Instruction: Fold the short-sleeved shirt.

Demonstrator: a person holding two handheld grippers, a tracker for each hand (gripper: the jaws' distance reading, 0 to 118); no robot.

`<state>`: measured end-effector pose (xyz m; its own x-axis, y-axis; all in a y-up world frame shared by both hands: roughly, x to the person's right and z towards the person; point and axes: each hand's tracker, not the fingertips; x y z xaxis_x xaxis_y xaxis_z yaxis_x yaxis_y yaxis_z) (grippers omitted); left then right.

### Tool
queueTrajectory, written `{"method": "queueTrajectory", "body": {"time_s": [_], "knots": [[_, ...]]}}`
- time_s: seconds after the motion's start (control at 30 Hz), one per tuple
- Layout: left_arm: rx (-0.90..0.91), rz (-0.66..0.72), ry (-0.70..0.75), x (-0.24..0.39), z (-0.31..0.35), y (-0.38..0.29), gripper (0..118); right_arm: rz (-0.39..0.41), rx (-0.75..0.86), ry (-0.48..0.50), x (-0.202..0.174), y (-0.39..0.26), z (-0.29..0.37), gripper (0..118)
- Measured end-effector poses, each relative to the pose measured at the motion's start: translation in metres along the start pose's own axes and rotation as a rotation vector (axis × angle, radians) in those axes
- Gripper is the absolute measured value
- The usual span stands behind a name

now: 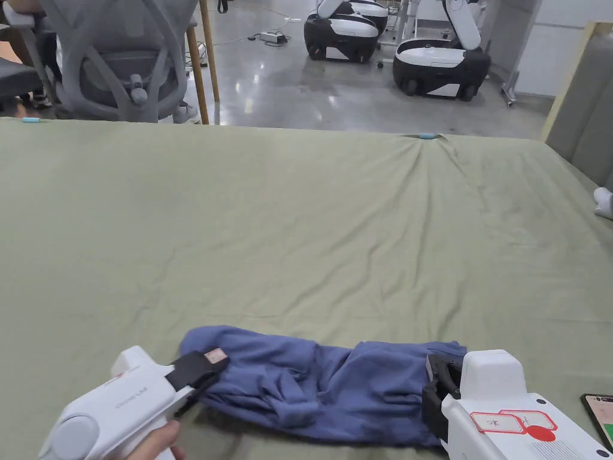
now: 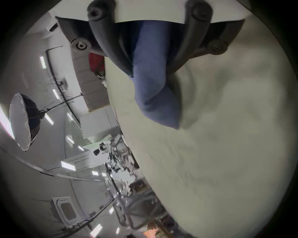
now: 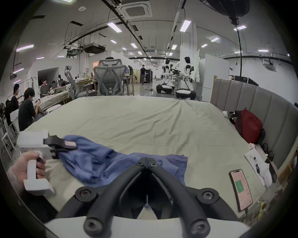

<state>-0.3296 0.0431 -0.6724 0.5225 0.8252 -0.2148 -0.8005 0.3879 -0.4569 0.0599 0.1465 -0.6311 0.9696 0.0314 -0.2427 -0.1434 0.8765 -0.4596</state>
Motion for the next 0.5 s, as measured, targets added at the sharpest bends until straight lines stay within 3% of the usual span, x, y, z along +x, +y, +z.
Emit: {"method": "queueTrajectory", "body": {"time_s": [0.07, 0.13, 0.23, 0.5], "knots": [[0.061, -0.092, 0.104, 0.000, 0.023, 0.019, 13, -0.005, 0.001, -0.005, 0.001, 0.000, 0.000, 0], [0.142, -0.291, 0.210, 0.007, 0.043, 0.037, 13, -0.012, 0.001, -0.003, 0.001, -0.001, -0.001, 0], [0.183, -0.464, 0.265, 0.025, 0.064, 0.047, 12, -0.015, 0.001, -0.001, 0.002, -0.002, -0.002, 0], [0.097, -1.056, 0.165, 0.160, 0.026, -0.057, 12, -0.031, 0.009, -0.025, 0.026, -0.007, 0.011, 0]]}}
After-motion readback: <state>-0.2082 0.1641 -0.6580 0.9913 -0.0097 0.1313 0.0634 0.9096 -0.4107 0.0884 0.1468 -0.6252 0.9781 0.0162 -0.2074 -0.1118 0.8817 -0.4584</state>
